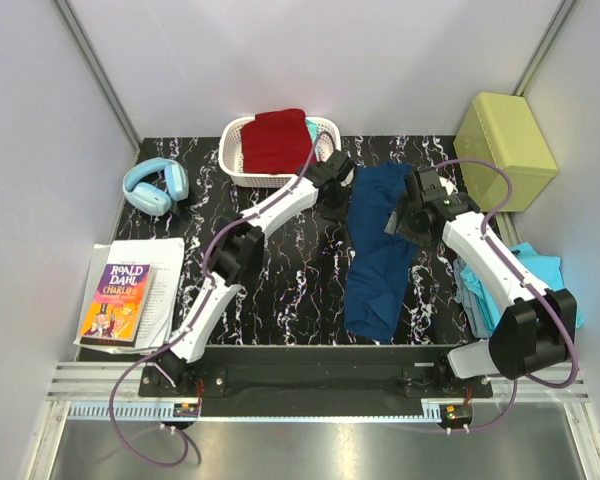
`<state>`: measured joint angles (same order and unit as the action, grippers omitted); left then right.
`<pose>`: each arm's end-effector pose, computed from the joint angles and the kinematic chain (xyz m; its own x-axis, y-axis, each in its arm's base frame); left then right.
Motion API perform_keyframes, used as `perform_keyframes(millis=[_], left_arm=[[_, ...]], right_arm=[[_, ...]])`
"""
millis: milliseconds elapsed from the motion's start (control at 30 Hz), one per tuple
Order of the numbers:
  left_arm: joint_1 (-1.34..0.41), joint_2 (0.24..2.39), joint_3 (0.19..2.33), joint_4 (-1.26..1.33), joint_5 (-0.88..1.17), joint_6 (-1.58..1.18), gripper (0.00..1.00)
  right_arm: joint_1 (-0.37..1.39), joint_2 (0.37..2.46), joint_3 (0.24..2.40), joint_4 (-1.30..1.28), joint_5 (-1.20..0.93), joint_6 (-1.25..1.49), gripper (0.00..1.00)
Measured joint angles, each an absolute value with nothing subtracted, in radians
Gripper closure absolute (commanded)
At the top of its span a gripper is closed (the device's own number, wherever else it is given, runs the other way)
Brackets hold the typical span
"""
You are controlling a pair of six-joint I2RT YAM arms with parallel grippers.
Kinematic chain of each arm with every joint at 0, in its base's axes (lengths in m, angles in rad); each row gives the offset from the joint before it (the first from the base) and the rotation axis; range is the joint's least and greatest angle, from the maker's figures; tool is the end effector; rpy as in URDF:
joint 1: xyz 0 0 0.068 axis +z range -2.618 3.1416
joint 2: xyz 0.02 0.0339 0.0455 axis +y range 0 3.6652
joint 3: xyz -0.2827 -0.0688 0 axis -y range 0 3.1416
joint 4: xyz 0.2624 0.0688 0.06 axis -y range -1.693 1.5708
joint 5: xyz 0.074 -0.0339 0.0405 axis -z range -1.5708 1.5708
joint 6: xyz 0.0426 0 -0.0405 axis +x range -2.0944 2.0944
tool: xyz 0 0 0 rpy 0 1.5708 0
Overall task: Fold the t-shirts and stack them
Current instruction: Rotate the tshirt 90 degrees, then grab the bottom of the folded rectangular tshirt with both arms
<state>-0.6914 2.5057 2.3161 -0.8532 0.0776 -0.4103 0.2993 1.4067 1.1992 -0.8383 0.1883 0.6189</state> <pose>0.4409 -0.3693 0.1903 -0.8758 0.2086 -0.4353 0.3451 0.9012 -0.2624 0.2900 0.0811 0.2968 -0.7895 0.3528 -0.5022 0.3168 0.9351 0.1588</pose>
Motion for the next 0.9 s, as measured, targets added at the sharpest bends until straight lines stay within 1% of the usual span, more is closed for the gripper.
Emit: perform_keyframes(millis=[100, 133, 200, 233, 300, 367, 433, 500, 567, 600, 700, 900], left_arm=[[-0.685, 2.524, 2.315, -0.849, 0.108, -0.411, 0.65], [-0.686, 2.526, 2.313, -0.847, 0.116, -0.411, 0.61], [-0.694, 2.526, 2.308, -0.835, 0.128, -0.41, 0.55], [-0.7, 2.526, 2.304, -0.827, 0.128, -0.41, 0.49], [-0.712, 2.526, 2.295, -0.813, 0.127, -0.408, 0.43], [-0.727, 2.526, 2.287, -0.81, 0.123, -0.407, 0.41], [-0.738, 2.526, 2.283, -0.809, 0.123, -0.407, 0.43], [-0.748, 2.526, 2.283, -0.806, 0.124, -0.407, 0.51], [-0.75, 2.526, 2.283, -0.803, 0.124, -0.408, 0.62], [-0.749, 2.526, 2.283, -0.801, 0.123, -0.41, 0.79], [-0.737, 2.526, 2.275, -0.793, 0.12, -0.421, 1.0], [-0.696, 2.501, 2.201, -0.752, 0.094, -0.444, 1.0]], right_arm=[[0.308, 1.387, 1.178, -0.842, 0.182, 0.616, 0.24], [0.308, 1.38, 1.175, -0.843, 0.181, 0.614, 0.24], [0.308, 1.37, 1.171, -0.843, 0.181, 0.609, 0.24], [0.308, 1.367, 1.17, -0.843, 0.181, 0.606, 0.24], [0.31, 1.366, 1.169, -0.842, 0.181, 0.602, 0.24], [0.312, 1.366, 1.168, -0.844, 0.181, 0.598, 0.24], [0.315, 1.366, 1.168, -0.843, 0.181, 0.596, 0.24], [0.317, 1.366, 1.168, -0.843, 0.181, 0.595, 0.24], [0.317, 1.366, 1.168, -0.843, 0.181, 0.595, 0.25], [0.318, 1.366, 1.168, -0.843, 0.181, 0.594, 0.25], [0.318, 1.366, 1.168, -0.843, 0.181, 0.594, 0.25], [0.318, 1.367, 1.168, -0.843, 0.182, 0.595, 0.25]])
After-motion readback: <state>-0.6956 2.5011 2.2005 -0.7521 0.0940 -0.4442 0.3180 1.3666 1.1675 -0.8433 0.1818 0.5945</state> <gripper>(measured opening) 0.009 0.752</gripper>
